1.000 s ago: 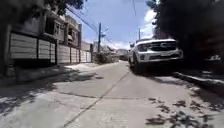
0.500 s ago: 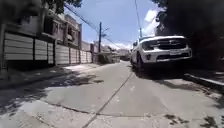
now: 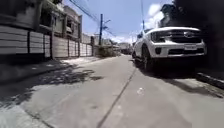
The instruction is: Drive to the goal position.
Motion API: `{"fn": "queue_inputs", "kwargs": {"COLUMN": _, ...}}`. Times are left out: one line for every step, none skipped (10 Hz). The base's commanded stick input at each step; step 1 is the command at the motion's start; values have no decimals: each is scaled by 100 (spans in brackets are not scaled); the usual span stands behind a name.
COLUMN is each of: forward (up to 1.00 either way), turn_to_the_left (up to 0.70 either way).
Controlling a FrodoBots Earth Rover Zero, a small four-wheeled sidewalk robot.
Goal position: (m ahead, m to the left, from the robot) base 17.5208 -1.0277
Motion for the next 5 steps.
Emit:
{"fn": "queue_inputs", "kwargs": {"forward": 100, "turn_to_the_left": 0}}
{"fn": "queue_inputs", "kwargs": {"forward": 100, "turn_to_the_left": 0}}
{"fn": "queue_inputs", "kwargs": {"forward": 100, "turn_to_the_left": 0}}
{"fn": "queue_inputs", "kwargs": {"forward": 100, "turn_to_the_left": 0}}
{"fn": "queue_inputs", "kwargs": {"forward": 100, "turn_to_the_left": 0}}
